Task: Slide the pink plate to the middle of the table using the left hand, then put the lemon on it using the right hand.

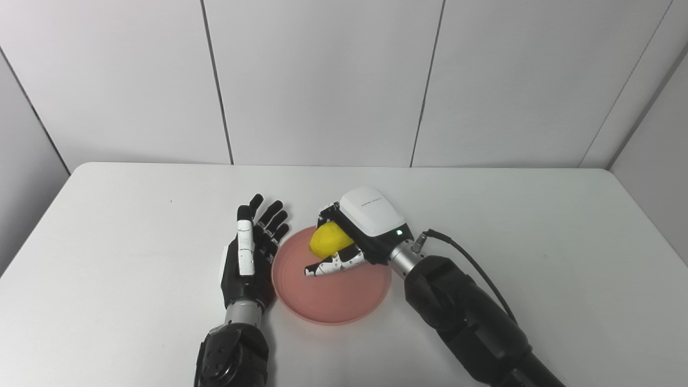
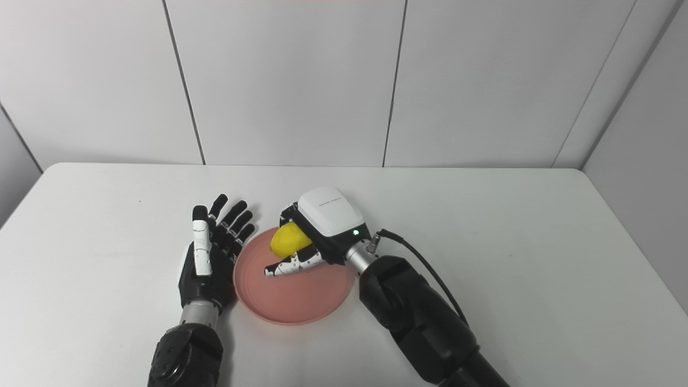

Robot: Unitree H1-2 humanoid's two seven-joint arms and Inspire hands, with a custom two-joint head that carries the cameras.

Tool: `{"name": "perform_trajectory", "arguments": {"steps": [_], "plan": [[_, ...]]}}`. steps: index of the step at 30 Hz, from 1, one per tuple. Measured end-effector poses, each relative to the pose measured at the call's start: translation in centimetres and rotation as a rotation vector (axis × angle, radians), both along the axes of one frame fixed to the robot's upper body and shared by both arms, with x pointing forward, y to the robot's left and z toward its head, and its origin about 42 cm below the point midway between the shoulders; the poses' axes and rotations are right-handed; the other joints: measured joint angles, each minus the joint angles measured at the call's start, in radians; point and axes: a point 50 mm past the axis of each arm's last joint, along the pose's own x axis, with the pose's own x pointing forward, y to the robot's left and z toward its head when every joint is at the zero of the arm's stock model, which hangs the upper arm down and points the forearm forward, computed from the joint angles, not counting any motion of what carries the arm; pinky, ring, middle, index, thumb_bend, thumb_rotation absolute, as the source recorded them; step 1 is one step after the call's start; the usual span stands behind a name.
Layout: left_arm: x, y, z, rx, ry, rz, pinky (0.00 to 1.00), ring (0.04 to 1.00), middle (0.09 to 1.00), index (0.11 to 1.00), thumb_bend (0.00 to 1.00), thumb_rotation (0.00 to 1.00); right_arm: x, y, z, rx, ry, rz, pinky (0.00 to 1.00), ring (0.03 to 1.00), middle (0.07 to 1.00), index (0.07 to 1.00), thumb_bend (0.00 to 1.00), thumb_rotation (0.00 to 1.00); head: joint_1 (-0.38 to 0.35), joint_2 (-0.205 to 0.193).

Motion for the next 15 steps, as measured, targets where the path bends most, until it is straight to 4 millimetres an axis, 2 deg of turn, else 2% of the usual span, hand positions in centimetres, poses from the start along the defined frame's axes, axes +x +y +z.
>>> {"name": "perform_trajectory", "arguments": {"steps": [6,15], "plan": [[0.02,-0.07,-0.06,0.002,-0.005,0.002,0.83,0.811,0.81,0.872,0.94,0.8,-0.11,0.18,-0.13,-0.009,0.005,0.008,0.16,0.221,0.299,0.387,0.59,0.54,0.002,0.0],[0.03,-0.18,-0.12,0.018,-0.011,0.004,0.85,0.841,0.859,0.875,0.94,0.81,-0.48,0.68,-0.59,-0.054,-0.001,0.026,0.17,0.238,0.32,0.414,0.59,0.56,0.003,0.006]]}}
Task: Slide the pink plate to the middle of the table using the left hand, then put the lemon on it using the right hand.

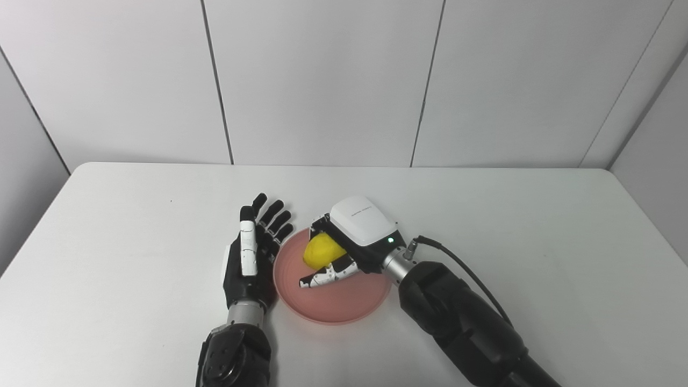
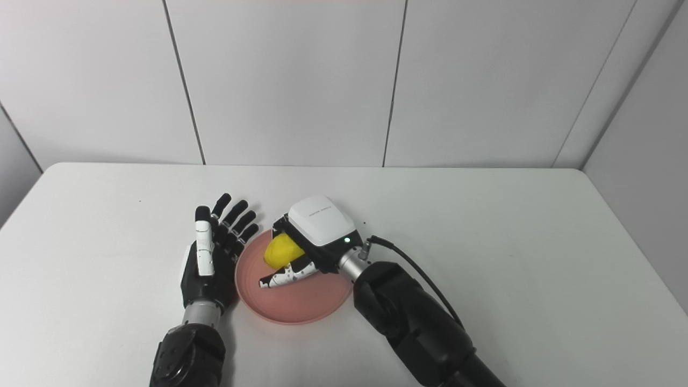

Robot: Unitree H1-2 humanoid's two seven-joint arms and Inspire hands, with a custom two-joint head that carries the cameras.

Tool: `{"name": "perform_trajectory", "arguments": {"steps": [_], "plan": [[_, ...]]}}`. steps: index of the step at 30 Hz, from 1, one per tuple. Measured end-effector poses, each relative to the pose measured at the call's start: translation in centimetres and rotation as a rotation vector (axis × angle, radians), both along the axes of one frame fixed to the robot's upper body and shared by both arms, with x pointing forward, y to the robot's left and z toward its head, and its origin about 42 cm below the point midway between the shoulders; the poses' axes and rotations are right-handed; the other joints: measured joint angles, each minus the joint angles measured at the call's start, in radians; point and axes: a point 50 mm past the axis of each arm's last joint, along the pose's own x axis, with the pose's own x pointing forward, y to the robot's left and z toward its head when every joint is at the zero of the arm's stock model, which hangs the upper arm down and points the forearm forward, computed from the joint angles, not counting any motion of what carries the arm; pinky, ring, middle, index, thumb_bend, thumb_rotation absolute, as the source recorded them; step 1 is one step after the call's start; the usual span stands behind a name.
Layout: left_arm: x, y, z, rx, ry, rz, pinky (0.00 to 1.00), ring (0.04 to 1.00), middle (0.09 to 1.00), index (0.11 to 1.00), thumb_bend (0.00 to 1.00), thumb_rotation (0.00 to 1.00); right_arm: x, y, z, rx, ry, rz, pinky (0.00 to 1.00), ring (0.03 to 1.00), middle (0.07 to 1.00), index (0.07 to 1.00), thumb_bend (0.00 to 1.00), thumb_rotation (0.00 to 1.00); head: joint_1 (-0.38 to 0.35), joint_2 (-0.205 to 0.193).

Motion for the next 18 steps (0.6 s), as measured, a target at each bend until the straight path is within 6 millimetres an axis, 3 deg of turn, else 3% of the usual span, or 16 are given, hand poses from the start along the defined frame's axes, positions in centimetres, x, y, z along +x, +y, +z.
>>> {"name": "perform_trajectory", "arguments": {"steps": [10,13,14,15,18], "plan": [[0.0,0.1,0.1,-0.011,-0.002,0.002,0.84,0.828,0.799,0.89,0.95,0.79,-0.2,0.0,-1.1,-0.065,0.004,0.007,0.2,0.278,0.369,0.467,0.68,0.56,-0.003,0.006],[0.0,0.1,0.1,-0.012,-0.001,0.001,0.83,0.786,0.796,0.892,0.95,0.79,-0.3,0.0,-1.2,-0.053,-0.01,0.003,0.21,0.283,0.382,0.459,0.74,0.42,-0.003,0.009],[0.0,0.1,0.2,-0.012,0.0,0.004,0.82,0.773,0.797,0.894,0.95,0.79,-0.3,0.0,-1.3,-0.048,-0.014,0.003,0.22,0.287,0.382,0.471,0.61,0.27,-0.003,0.009],[0.0,0.1,0.2,-0.011,0.003,0.007,0.82,0.768,0.797,0.896,0.95,0.79,-0.3,0.0,-1.3,-0.04,-0.02,0.004,0.22,0.287,0.378,0.475,0.57,0.22,-0.003,0.009],[0.0,0.2,0.2,-0.011,0.009,0.009,0.82,0.771,0.802,0.897,0.95,0.79,-0.5,0.1,-1.1,-0.012,-0.047,0.016,0.27,0.343,0.411,0.481,0.53,0.17,-0.005,0.009]]}}
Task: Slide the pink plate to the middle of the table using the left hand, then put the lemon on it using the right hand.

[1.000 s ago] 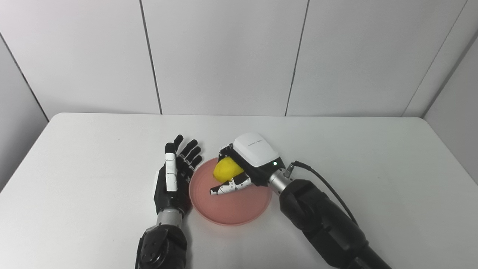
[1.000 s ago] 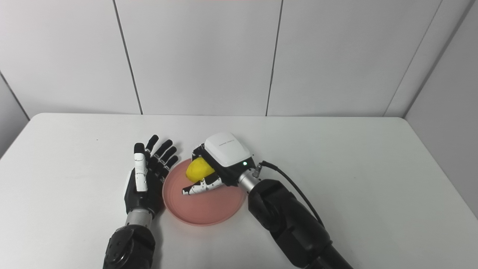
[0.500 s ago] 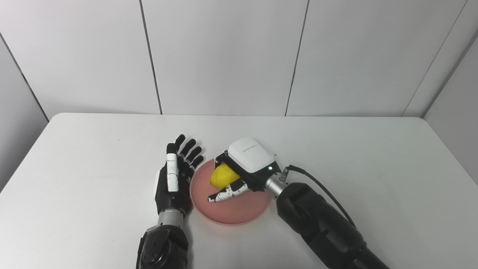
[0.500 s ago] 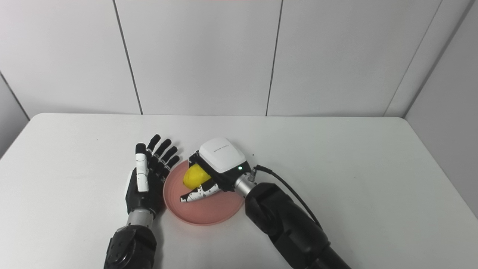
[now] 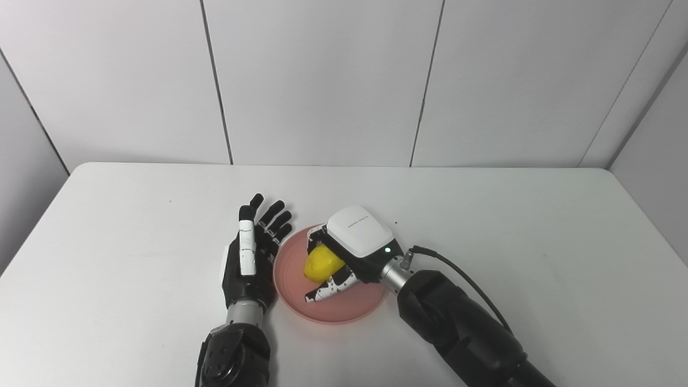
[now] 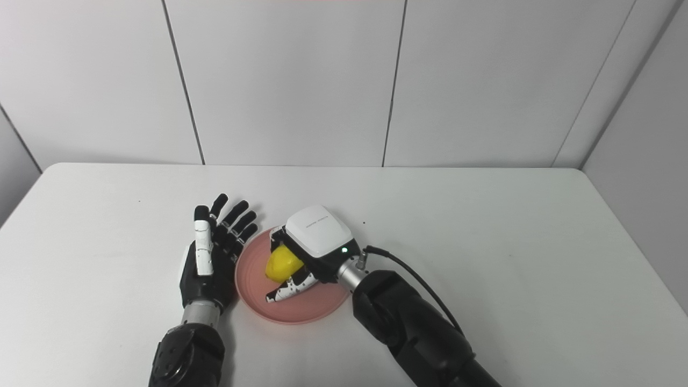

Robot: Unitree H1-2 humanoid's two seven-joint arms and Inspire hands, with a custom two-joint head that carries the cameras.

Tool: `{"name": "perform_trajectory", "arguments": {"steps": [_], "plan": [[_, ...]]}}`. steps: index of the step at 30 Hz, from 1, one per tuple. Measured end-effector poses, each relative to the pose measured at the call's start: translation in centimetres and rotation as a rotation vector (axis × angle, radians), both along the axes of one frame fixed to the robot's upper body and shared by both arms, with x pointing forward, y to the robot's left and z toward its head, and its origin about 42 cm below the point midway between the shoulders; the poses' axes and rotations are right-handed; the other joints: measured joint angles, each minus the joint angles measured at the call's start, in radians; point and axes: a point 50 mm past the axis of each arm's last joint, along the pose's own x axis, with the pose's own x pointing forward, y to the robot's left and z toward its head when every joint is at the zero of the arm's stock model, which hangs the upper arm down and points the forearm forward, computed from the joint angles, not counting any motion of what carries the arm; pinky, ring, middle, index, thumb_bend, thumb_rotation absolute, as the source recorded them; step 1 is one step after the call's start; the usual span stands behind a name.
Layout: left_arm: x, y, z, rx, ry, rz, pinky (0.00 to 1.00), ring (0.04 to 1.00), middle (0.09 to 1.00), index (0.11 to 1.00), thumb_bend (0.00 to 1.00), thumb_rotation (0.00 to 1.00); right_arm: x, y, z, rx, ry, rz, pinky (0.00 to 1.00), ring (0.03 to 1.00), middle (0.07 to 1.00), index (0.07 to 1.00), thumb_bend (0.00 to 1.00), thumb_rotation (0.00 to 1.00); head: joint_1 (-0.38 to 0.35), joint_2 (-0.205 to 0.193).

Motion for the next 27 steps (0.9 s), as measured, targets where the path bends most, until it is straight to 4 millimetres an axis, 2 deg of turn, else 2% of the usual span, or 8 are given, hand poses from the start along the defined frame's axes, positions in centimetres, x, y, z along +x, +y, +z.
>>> {"name": "perform_trajectory", "arguments": {"steps": [1,2,3,4,5,8,19,27], "plan": [[-0.01,0.0,0.0,0.0,0.001,0.0,0.82,0.773,0.796,0.894,0.95,0.79,-0.01,0.03,0.06,0.008,-0.007,0.002,0.33,0.407,0.476,0.489,0.52,0.16,0.0,0.0],[-0.01,0.0,0.0,-0.007,0.002,-0.001,0.82,0.773,0.795,0.893,0.95,0.79,-0.02,0.07,0.14,0.014,-0.016,0.003,0.33,0.412,0.481,0.49,0.52,0.16,0.0,0.0],[-0.01,-0.01,0.0,-0.01,0.003,-0.002,0.82,0.78,0.795,0.891,0.95,0.79,-0.03,0.1,0.16,0.016,-0.018,0.003,0.36,0.443,0.515,0.557,0.7,0.26,-0.002,0.0],[-0.01,-0.02,-0.01,-0.011,0.004,-0.003,0.82,0.784,0.794,0.889,0.95,0.79,-0.04,0.1,0.17,0.015,-0.017,0.003,0.38,0.459,0.532,0.592,0.79,0.31,-0.002,0.0],[-0.01,-0.03,-0.01,-0.011,0.005,-0.003,0.83,0.79,0.795,0.889,0.95,0.79,-0.05,0.12,0.2,0.013,-0.015,0.004,0.47,0.543,0.597,0.632,0.86,0.37,-0.002,0.0],[-0.01,-0.03,-0.02,-0.011,0.008,-0.003,0.82,0.789,0.791,0.887,0.95,0.78,-0.02,0.0,0.16,-0.018,0.008,0.002,0.62,0.656,0.678,0.67,0.94,0.42,-0.002,-0.002],[-0.02,0.01,0.0,-0.032,0.009,-0.002,0.82,0.772,0.783,0.873,0.96,0.77,0.03,-0.45,0.3,-0.057,0.033,-0.014,0.61,0.65,0.677,0.679,0.96,0.44,-0.002,0.0],[0.0,-0.02,0.0,-0.031,0.009,-0.002,0.81,0.764,0.781,0.872,0.96,0.78,0.1,-0.52,0.33,-0.062,0.032,-0.02,0.61,0.654,0.678,0.678,0.95,0.52,-0.005,-0.003]]}}
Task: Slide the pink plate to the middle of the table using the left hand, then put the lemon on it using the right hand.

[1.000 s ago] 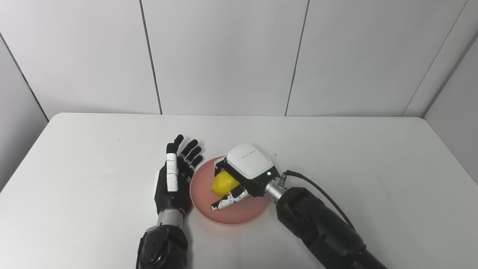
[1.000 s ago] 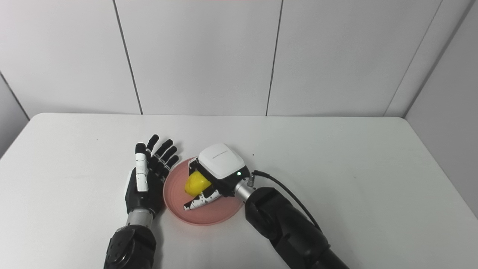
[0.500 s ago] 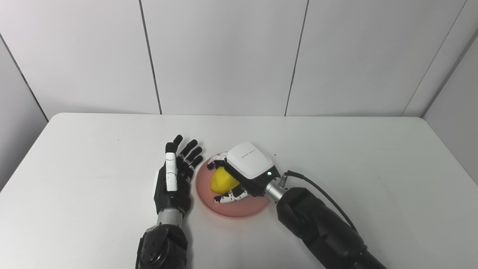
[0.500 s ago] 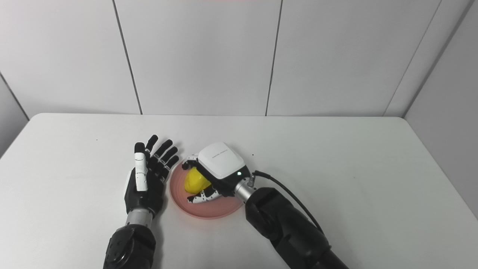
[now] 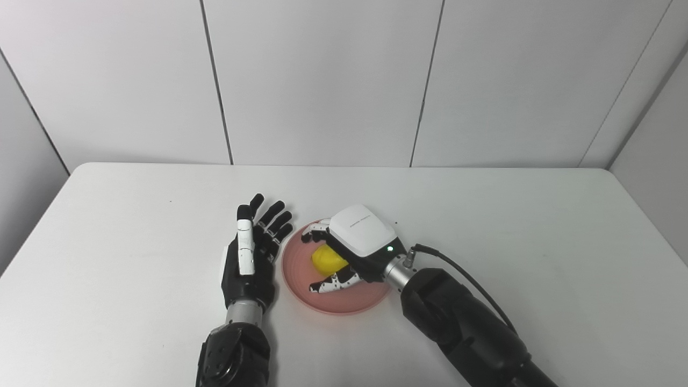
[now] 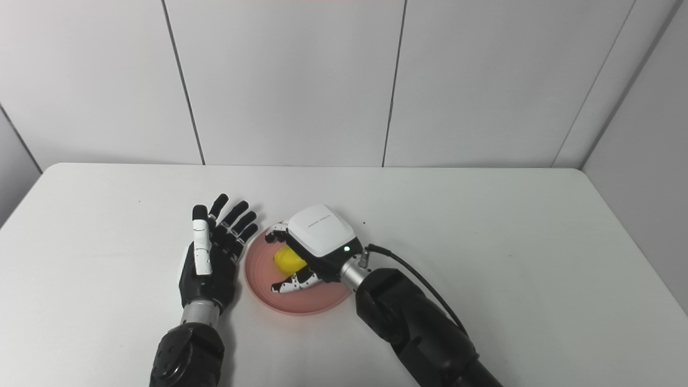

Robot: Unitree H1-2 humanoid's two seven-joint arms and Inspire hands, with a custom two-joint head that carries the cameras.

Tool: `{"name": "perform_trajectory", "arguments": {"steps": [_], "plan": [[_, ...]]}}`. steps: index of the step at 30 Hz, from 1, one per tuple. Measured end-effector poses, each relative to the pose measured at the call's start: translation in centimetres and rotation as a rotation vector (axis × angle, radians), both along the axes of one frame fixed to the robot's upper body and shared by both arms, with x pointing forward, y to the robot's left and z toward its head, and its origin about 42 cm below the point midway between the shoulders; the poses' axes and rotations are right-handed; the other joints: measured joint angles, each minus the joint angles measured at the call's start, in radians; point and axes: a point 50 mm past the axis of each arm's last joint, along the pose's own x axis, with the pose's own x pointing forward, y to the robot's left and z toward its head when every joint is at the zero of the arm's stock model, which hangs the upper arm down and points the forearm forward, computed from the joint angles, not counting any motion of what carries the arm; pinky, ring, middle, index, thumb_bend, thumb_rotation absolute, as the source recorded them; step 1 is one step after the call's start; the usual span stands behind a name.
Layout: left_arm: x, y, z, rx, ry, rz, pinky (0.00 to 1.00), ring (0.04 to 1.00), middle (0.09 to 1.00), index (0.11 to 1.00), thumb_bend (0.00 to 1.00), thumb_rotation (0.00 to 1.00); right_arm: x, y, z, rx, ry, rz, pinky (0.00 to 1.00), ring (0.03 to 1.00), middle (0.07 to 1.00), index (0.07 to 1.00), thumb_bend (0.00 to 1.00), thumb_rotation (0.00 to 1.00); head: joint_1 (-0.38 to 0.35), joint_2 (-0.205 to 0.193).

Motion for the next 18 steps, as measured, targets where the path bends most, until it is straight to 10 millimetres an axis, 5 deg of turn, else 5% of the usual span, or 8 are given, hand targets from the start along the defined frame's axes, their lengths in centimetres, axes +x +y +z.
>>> {"name": "perform_trajectory", "arguments": {"steps": [6,9,18], "plan": [[0.0,0.0,0.0,-0.001,0.0,-0.001,0.83,0.777,0.785,0.87,0.96,0.77,0.2,-0.3,0.3,0.012,-0.003,-0.012,0.58,0.641,0.676,0.675,0.96,0.59,0.0,0.002],[0.0,0.0,0.0,-0.001,0.0,-0.001,0.85,0.85,0.868,0.886,0.95,0.78,0.3,-0.6,0.6,0.033,-0.006,-0.019,0.53,0.596,0.651,0.671,0.93,0.63,0.0,0.002],[0.0,-0.2,0.0,0.023,0.0,-0.005,0.81,0.809,0.787,0.893,0.95,0.8,0.2,-1.1,3.1,0.152,-0.034,-0.005,0.55,0.645,0.69,0.685,0.83,0.98,-0.003,-0.005]]}}
